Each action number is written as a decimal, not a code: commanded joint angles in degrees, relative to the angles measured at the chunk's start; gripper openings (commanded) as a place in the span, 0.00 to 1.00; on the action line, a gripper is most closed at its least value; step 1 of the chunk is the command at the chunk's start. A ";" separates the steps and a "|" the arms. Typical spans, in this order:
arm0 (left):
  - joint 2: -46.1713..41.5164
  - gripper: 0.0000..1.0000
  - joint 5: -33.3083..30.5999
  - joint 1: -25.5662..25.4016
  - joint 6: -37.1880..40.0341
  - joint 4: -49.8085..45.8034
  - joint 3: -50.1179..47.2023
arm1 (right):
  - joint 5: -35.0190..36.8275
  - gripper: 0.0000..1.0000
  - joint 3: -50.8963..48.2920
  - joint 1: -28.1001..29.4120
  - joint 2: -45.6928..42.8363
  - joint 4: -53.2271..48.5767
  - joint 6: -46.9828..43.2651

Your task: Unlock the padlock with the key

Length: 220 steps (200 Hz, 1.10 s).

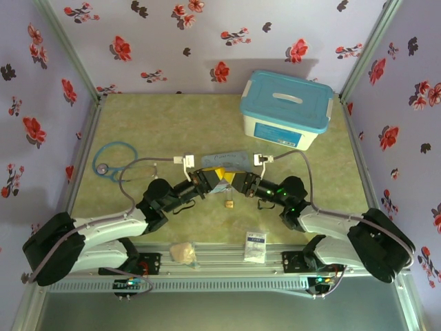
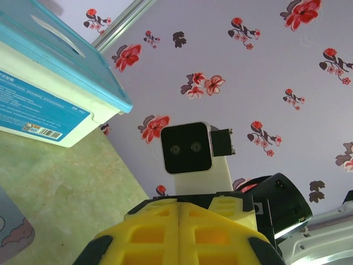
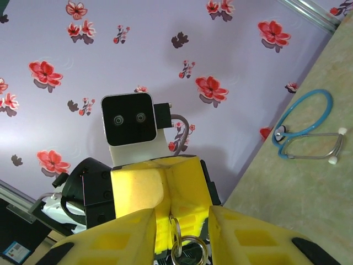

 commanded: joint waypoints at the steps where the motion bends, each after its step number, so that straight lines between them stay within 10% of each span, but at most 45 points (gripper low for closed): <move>1: 0.12 0.00 -0.41 0.36 -0.11 2.48 -0.09 | -0.93 0.32 -0.14 0.31 0.66 6.15 1.50; 220: 1.64 0.00 -1.45 0.55 -1.81 4.73 -0.67 | -0.86 0.23 -0.50 1.20 1.29 5.66 0.29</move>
